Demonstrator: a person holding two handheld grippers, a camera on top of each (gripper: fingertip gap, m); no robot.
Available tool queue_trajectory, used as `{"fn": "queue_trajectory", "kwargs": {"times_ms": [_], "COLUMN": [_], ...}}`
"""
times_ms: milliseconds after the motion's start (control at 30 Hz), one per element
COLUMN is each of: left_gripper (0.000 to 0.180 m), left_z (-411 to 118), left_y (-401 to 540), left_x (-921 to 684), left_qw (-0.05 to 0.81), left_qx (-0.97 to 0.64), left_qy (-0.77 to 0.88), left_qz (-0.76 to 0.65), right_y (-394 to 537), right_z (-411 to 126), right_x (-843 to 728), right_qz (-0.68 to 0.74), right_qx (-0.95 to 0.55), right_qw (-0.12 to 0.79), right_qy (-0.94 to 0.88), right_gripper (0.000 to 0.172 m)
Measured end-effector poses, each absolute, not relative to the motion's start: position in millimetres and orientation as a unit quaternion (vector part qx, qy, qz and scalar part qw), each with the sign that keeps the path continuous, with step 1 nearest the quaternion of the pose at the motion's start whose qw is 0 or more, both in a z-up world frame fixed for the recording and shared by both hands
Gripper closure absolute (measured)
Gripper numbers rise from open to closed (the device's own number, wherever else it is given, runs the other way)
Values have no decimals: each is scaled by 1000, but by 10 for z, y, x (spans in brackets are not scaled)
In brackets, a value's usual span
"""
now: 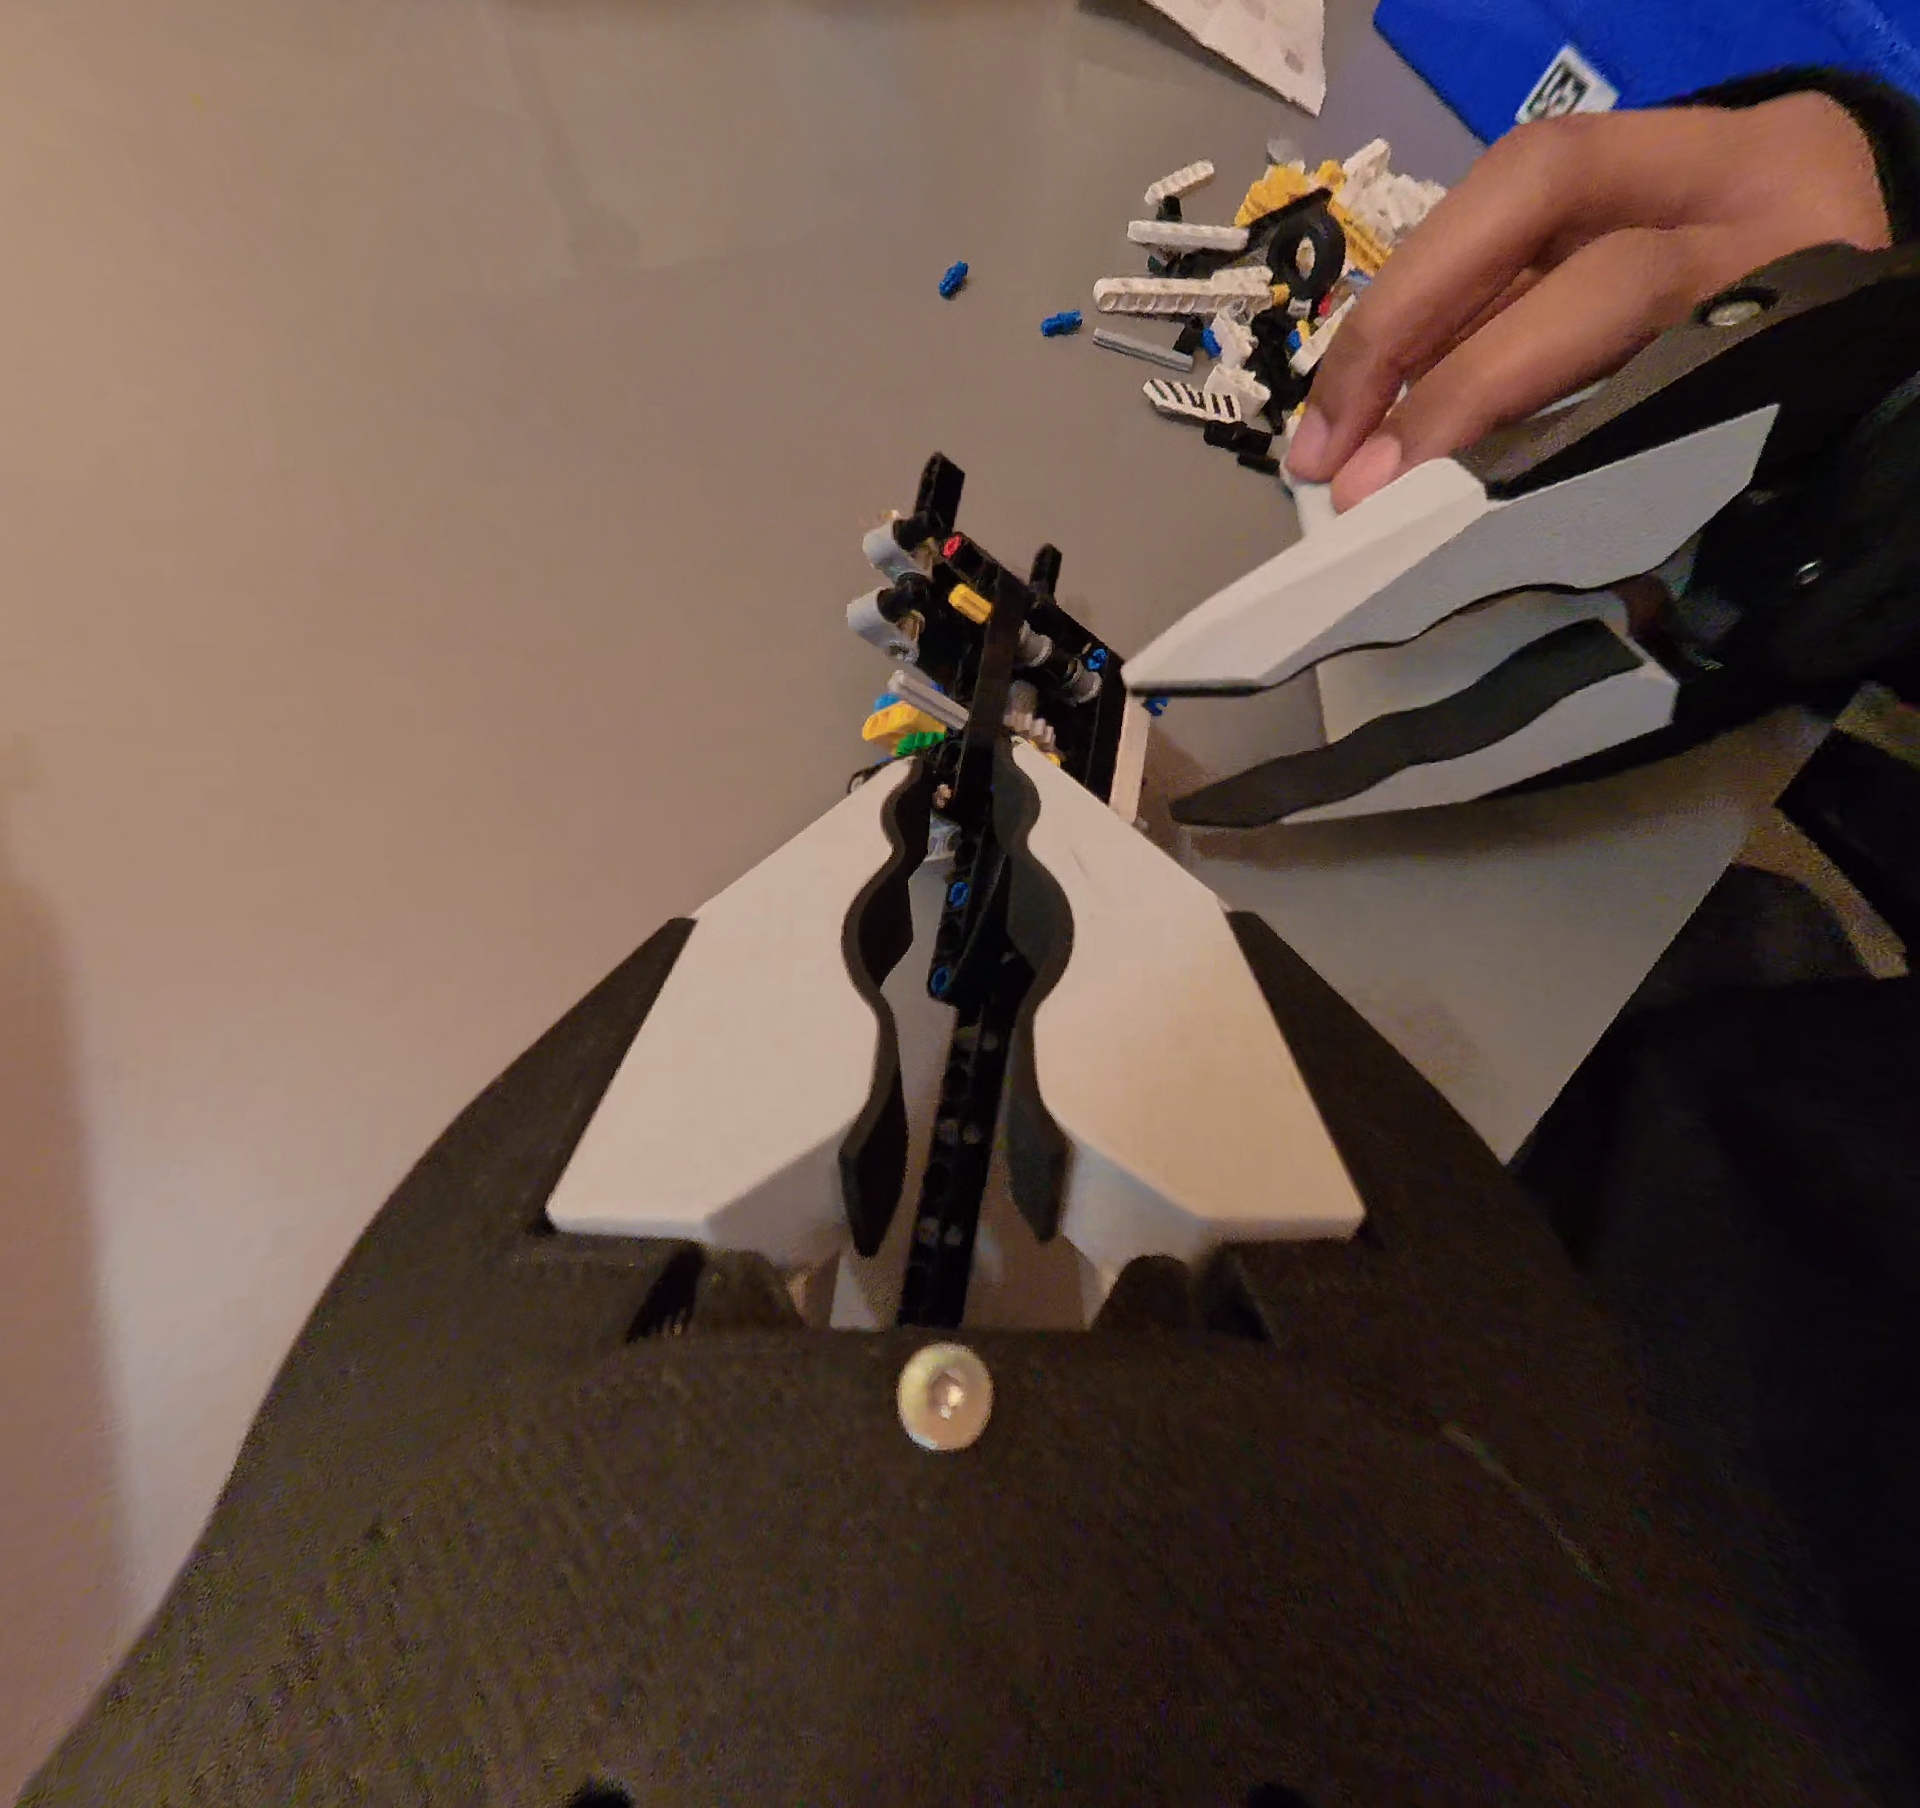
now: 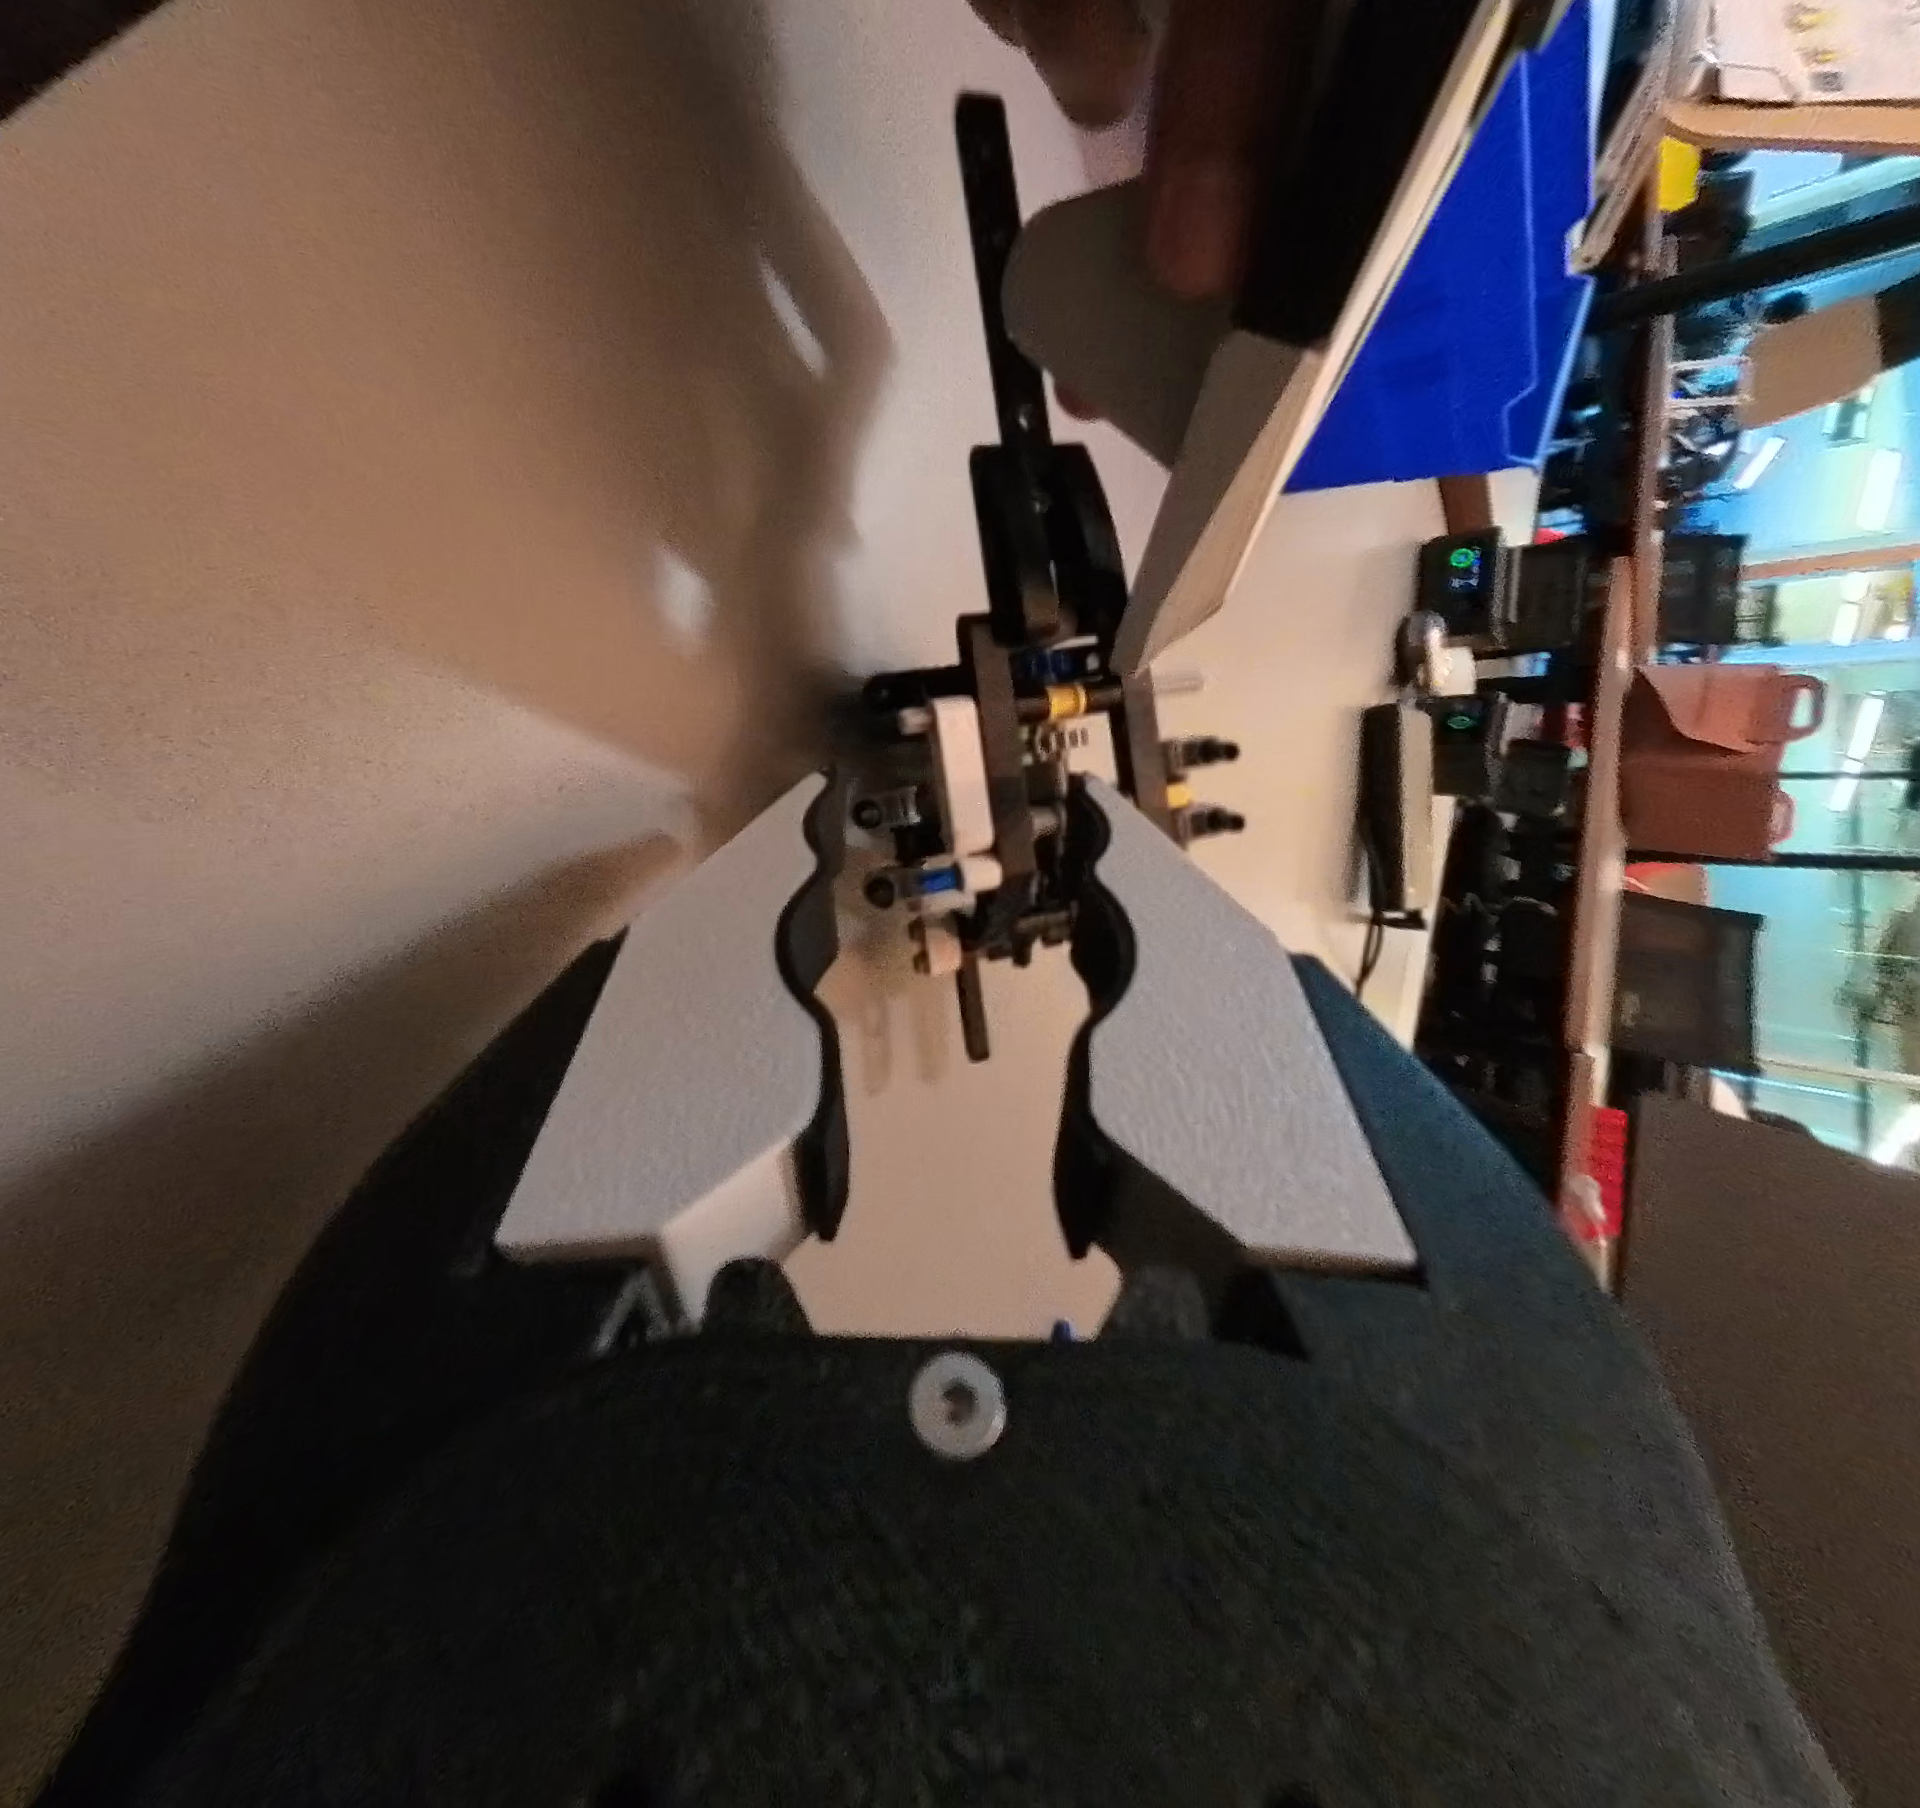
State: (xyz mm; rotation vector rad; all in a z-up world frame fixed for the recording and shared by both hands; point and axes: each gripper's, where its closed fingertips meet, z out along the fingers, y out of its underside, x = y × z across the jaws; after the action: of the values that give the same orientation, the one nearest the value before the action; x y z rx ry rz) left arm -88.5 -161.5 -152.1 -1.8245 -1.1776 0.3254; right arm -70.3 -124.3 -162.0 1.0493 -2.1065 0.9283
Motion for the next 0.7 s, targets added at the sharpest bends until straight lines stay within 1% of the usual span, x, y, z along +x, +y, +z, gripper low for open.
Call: {"fn": "queue_trajectory", "kwargs": {"times_ms": [133,233,433,700], "left_gripper": [168,169,169,169], "left_z": [-1524,-1527,-1528,-1528], "left_y": [-1593,-1544,-1550,-1543], "left_x": [-955,-962,-986,-1010], "left_qw": [430,424,411,418], "left_qx": [-752,-763,-776,-775], "left_qy": [-483,-472,-460,-456], "left_qz": [125,123,131,125], "right_y": [-1307,-1333,-1304,-1315], "right_z": [-1598,-1620,-1669,-1764], "right_x": [-732,-742,-864,-891], "right_qz": [345,342,305,292], "right_qx": [389,377,411,447], "right_qw": [261,231,256,274], "right_qy": [-813,-830,-820,-800], "right_gripper": [140,140,141,150]}}
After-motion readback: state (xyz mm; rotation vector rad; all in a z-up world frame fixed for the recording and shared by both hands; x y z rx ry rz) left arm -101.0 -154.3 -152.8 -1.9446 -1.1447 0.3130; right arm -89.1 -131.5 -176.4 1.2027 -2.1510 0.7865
